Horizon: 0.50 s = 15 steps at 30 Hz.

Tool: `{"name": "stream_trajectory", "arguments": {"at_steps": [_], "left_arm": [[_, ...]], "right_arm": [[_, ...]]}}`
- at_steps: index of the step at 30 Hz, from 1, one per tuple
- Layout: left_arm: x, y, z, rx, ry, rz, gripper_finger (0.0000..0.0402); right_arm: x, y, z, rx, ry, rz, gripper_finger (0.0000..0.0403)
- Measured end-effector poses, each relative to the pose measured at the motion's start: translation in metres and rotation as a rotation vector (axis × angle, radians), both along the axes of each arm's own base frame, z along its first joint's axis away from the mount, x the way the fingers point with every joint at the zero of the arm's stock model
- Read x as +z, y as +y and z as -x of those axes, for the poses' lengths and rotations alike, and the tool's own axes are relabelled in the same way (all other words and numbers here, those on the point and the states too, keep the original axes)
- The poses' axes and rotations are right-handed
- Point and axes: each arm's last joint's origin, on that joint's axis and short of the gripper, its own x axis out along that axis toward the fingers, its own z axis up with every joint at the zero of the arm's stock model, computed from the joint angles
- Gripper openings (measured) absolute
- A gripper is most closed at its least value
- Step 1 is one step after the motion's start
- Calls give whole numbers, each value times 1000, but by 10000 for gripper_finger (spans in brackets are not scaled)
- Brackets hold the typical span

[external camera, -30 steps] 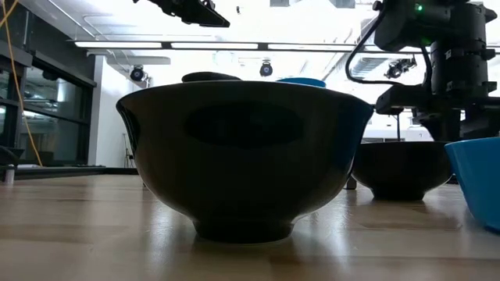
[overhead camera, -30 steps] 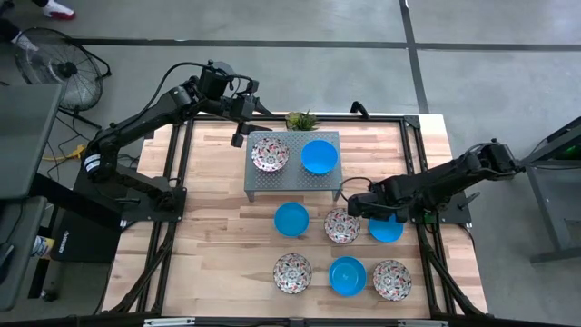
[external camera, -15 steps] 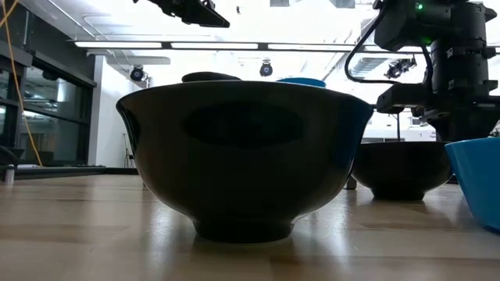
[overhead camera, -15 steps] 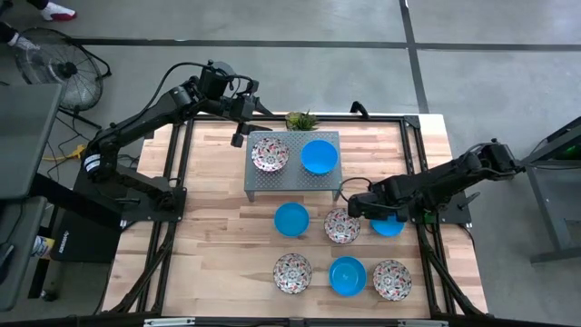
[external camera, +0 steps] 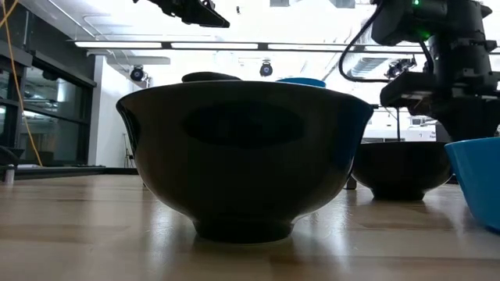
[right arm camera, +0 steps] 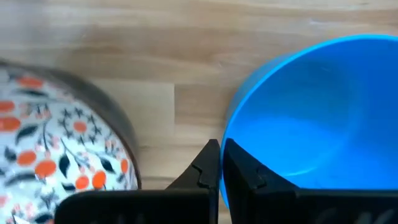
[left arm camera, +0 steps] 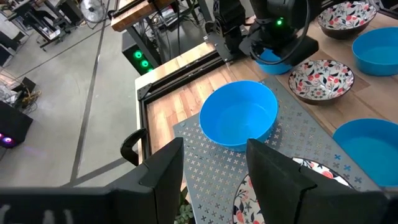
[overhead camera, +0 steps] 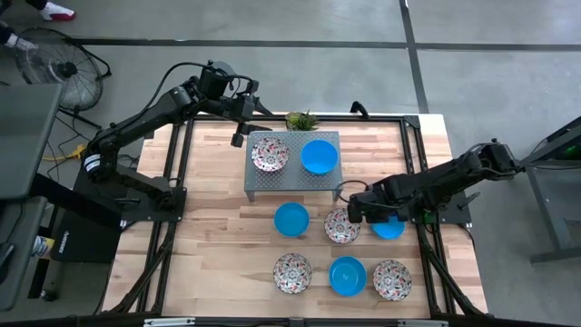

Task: Pick & Place Mini bowls
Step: Stack the blue bowl on the blue bowl on the shelf

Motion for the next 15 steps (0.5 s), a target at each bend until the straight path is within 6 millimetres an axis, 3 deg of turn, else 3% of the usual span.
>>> {"name": "stream_trajectory", "arguments": {"at_steps": [15], "left_arm": [[0,0,0,0,-1,0,170]], "right_arm": [[31,1,-3,194,31,11,0]]}}
